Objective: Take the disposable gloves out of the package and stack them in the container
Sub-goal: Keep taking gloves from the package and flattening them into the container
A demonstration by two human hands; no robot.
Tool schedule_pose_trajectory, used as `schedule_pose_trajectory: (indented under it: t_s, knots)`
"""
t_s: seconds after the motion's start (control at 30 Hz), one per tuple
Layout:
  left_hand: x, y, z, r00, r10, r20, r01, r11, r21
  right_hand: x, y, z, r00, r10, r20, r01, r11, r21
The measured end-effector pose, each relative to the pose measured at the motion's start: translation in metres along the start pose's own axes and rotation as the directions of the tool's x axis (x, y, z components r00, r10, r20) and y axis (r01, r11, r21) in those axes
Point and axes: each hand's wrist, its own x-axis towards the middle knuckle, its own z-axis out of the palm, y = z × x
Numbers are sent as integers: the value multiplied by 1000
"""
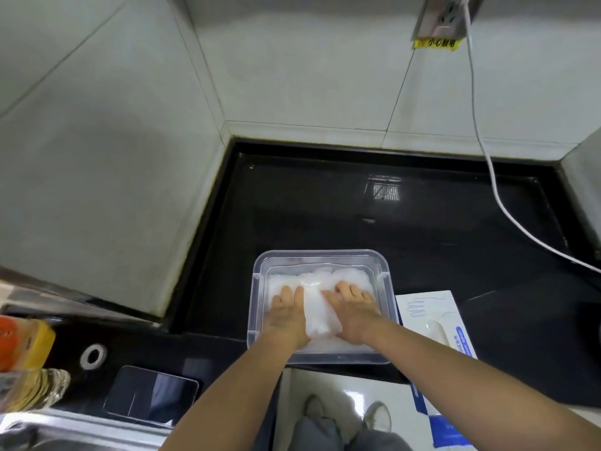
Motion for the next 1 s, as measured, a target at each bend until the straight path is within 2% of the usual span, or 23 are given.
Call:
schedule_pose_trajectory:
  t_s: [0.07,0.17,0.23,0.27,0.33,0.4,0.47,0.5,0.57,0.67,0.73,0.8,0.9,1.0]
  knots:
    - [0,0,2,1000,1,-17,-1,1000,22,0,1,2,1000,-2,1,2,1000,-29]
    - [-2,1,1,1000,13,-17,-13,1000,15,-3,3,-3,1000,-16,-21,17,998,52]
    - [-7,3,-7,1000,17,-26,-17,1000,-7,-10,6,-12,994,-40,-97,52,990,129]
    - [-10,4,-12,998,13,-58,-14,1000,-10,-13,8,-17,982,-58,-182,90,980,175]
    - [-18,9,-24,978,-2,-210,-3,1000,-25,-26,15,-28,903,-104,-417,230,937,263]
    - [-27,16,-32,928,-26,-373,-25,991,-131,-38,23,-39,779,-105,-619,357,885,299]
    - [-37,31,-39,886,-29,-463,-85,971,-225,-53,34,-48,708,-21,-706,396,840,372]
    - [-42,41,-42,870,-20,-493,-114,964,-240,-60,42,-51,702,39,-711,385,819,425]
    - [-52,65,-47,842,15,-539,-180,950,-254,-72,62,-51,729,163,-665,297,799,522]
    - [-68,109,-50,821,118,-558,-326,900,-290,-89,96,-33,796,309,-520,79,799,596]
    - [-78,138,-45,815,212,-540,-430,846,-316,-99,115,-14,840,368,-399,-71,803,591]
    - [-84,166,-34,824,291,-487,-484,807,-338,-111,127,5,882,384,-271,-208,836,508]
    - [-85,194,-10,890,336,-308,-436,825,-360,-123,135,27,934,329,-136,-261,893,366]
    - [-78,205,18,945,291,-146,-325,873,-363,-127,129,44,945,305,-115,-247,900,358]
